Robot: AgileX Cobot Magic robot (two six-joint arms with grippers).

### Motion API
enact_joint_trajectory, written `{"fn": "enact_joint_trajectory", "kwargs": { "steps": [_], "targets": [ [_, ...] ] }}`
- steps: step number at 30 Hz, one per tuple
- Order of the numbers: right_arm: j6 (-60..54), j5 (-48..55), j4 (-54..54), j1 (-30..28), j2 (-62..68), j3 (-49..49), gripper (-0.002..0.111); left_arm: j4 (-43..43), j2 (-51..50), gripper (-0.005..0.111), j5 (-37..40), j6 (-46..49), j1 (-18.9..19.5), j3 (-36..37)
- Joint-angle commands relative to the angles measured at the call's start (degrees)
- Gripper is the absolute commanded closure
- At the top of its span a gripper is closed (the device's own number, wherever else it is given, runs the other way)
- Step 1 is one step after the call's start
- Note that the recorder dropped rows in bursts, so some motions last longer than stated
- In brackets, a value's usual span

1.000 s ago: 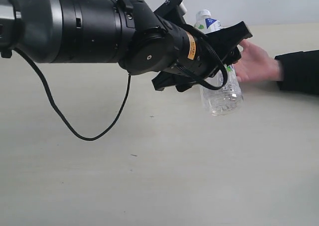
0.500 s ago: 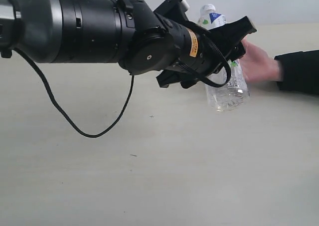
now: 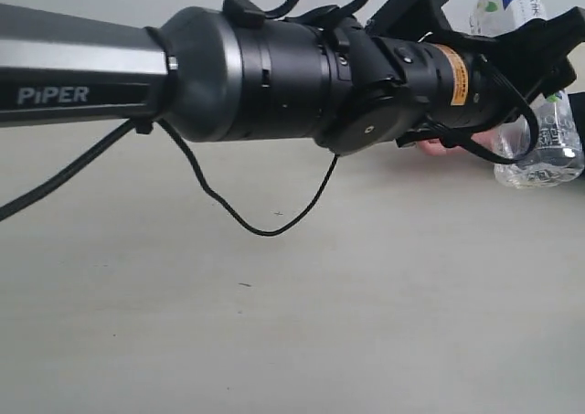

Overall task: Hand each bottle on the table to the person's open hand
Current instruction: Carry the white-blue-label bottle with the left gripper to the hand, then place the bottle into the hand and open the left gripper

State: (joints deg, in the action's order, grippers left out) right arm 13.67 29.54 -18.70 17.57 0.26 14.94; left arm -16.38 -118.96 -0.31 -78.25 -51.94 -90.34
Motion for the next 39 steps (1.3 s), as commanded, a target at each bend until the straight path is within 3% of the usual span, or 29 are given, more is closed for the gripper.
{"fn": "enact_joint_trajectory", "kwargs": {
  "steps": [1,7,11,14,15,19,28,39],
  "targets": [
    [-0.2,-0.2,0.2,-0.2,-0.3,-0.1,0.105,-3.2,-1.2,0.107,9.4,0.2,-0.2,-4.7],
    [-0.2,-0.2,0.2,-0.2,-0.3,-0.1,0.105,-8.0,-4.1,0.107,15.6,-3.2,-0.6,-10.9],
    [-0.2,-0.2,0.2,-0.2,-0.3,-0.1,0.105,-20.5,-7.8,0.107,16.6,-21.4,-1.9,-14.4],
    [-0.2,-0.2,0.2,-0.2,-0.3,-0.1,0.105,-39.2,-9.8,0.107,22.5,-41.5,-3.8,-16.3],
    [-0.2,-0.2,0.2,-0.2,-0.3,-0.1,0.105,-41.7,-10.3,0.107,24.5,-43.4,-4.4,-16.9],
    [-0.2,-0.2,0.2,-0.2,-0.3,-0.1,0.105,-42.6,-11.8,0.107,37.7,-43.4,-6.3,-21.9],
    [-0.2,-0.2,0.2,-0.2,-0.3,-0.1,0.105,-41.8,-17.5,0.107,40.4,-43.4,-7.3,-29.8],
    [-0.2,-0.2,0.2,-0.2,-0.3,-0.1,0.105,-41.0,-22.6,0.107,43.6,-43.4,-7.2,-33.0]
  ]
}}
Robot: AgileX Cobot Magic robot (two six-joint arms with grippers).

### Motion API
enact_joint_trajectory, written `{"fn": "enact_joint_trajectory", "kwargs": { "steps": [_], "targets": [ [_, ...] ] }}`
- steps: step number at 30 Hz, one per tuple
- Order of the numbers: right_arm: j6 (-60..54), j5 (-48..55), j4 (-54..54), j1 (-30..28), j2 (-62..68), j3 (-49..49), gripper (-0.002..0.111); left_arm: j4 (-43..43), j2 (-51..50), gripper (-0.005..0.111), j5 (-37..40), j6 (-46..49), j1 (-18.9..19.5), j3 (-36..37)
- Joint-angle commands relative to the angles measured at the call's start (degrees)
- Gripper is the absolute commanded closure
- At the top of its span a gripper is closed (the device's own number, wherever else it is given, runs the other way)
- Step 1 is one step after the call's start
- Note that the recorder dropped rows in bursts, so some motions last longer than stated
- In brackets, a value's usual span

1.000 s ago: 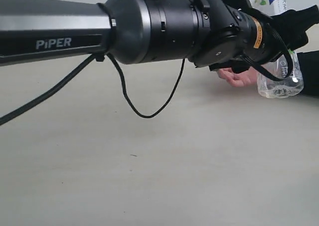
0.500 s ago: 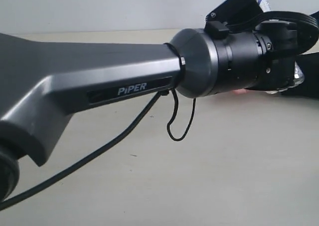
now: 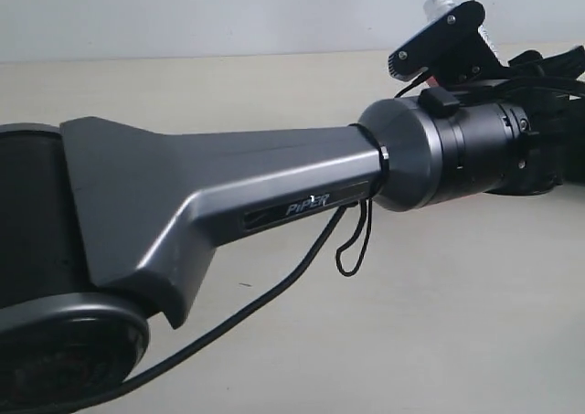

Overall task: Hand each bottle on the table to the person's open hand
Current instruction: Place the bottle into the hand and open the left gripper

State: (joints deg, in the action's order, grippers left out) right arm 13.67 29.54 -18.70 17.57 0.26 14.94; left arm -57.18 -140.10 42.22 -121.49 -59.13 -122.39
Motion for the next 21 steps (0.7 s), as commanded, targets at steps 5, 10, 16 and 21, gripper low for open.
{"fn": "enact_joint_trajectory", "kwargs": {
  "steps": [5,10,16,21],
  "targets": [
    [-0.2,-0.2,0.2,-0.2,-0.3,-0.1,0.105,0.6,-3.7,0.107,-4.4,-0.2,1.5,-1.3],
    [-0.2,-0.2,0.2,-0.2,-0.3,-0.1,0.105,2.7,-5.2,0.107,-7.7,-0.2,3.3,-1.3],
    [-0.2,-0.2,0.2,-0.2,-0.3,-0.1,0.105,2.2,-5.5,0.107,-8.1,-0.2,3.8,-1.5],
    [-0.2,-0.2,0.2,-0.2,-0.3,-0.1,0.105,1.9,-6.0,0.107,-8.7,-0.2,3.9,-1.5]
  ]
}}
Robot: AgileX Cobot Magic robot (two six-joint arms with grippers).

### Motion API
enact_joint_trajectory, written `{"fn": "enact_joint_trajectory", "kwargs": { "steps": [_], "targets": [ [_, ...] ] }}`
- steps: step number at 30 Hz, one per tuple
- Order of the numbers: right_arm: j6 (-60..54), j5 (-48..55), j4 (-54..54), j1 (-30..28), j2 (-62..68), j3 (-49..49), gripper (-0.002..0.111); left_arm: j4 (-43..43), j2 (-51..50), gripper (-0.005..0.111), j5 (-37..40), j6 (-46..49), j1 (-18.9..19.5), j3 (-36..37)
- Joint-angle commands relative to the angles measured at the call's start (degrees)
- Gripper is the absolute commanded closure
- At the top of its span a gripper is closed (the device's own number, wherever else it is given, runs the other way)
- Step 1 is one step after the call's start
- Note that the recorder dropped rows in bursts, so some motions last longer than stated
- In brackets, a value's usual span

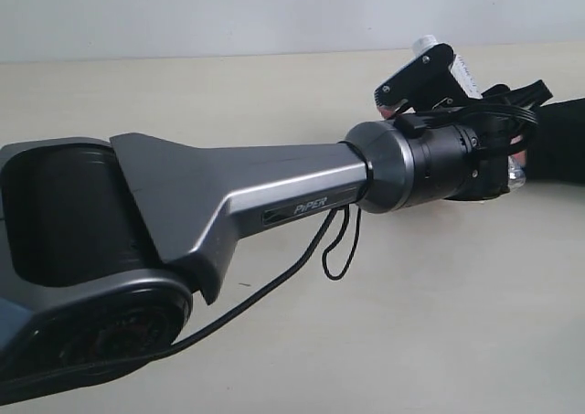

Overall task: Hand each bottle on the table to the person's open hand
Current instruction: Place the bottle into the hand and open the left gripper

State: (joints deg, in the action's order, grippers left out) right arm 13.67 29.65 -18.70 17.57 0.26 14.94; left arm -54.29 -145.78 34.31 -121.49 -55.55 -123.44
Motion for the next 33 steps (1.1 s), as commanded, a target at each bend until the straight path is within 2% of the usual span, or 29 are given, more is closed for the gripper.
{"fn": "enact_joint_trajectory", "kwargs": {
  "steps": [1,5,8,11,15,17,33],
  "targets": [
    [-0.2,-0.3,0.2,-0.2,-0.3,-0.1,0.105,-1.0,-0.4,0.107,-0.9,-0.2,0.3,-0.4],
    [-0.2,-0.3,0.2,-0.2,-0.3,-0.1,0.105,-1.0,-0.7,0.105,-1.2,-0.2,0.4,-0.4],
    [-0.2,-0.3,0.2,-0.2,-0.3,-0.1,0.105,-1.0,-0.7,0.093,-2.5,-0.2,0.5,-0.4],
    [-0.2,-0.3,0.2,-0.2,-0.3,-0.1,0.105,-1.0,-0.7,0.072,-5.1,-0.2,0.8,-0.4],
    [-0.2,-0.3,0.2,-0.2,-0.3,-0.1,0.105,-4.0,-0.7,0.033,-6.6,-0.2,0.8,-0.4],
    [-0.2,-0.3,0.2,-0.2,-0.3,-0.1,0.105,-4.4,-0.7,0.022,-6.5,-0.2,0.8,-0.4],
    [-0.2,-0.3,0.2,-0.2,-0.3,-0.1,0.105,-3.2,0.0,0.021,-5.7,2.6,0.8,-0.4]
  ]
}}
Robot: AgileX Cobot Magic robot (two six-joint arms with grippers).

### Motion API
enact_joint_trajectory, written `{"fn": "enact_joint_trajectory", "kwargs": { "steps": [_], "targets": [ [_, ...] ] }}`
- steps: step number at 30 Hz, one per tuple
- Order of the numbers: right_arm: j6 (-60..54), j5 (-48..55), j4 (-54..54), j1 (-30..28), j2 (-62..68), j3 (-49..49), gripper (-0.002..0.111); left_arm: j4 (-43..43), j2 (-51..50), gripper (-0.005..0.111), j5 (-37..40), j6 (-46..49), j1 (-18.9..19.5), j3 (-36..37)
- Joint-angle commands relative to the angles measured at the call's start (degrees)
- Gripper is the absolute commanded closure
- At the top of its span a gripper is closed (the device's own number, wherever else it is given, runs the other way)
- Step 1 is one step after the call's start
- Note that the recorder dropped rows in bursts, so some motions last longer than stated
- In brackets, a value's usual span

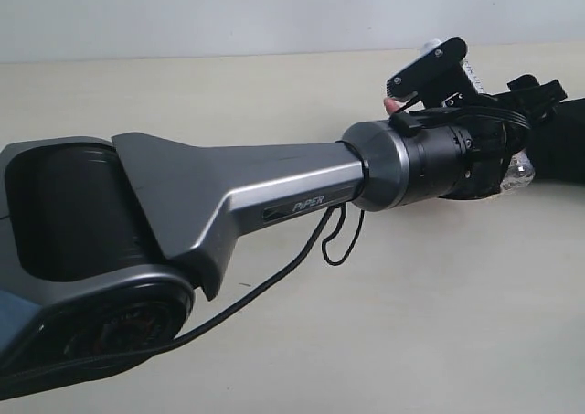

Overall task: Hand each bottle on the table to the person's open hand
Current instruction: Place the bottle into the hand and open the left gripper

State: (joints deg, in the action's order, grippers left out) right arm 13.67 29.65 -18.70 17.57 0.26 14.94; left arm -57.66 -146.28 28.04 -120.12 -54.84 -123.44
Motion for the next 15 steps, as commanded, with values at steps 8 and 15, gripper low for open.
{"fn": "enact_joint_trajectory", "kwargs": {
  "steps": [8,15],
  "targets": [
    [-0.2,-0.3,0.2,-0.2,-0.3,-0.1,0.105,3.1,1.3,0.021,0.7,4.8,0.1,-0.4],
    [-0.2,-0.3,0.2,-0.2,-0.3,-0.1,0.105,8.1,3.8,0.021,2.4,12.0,0.1,-0.4]
  ]
}}
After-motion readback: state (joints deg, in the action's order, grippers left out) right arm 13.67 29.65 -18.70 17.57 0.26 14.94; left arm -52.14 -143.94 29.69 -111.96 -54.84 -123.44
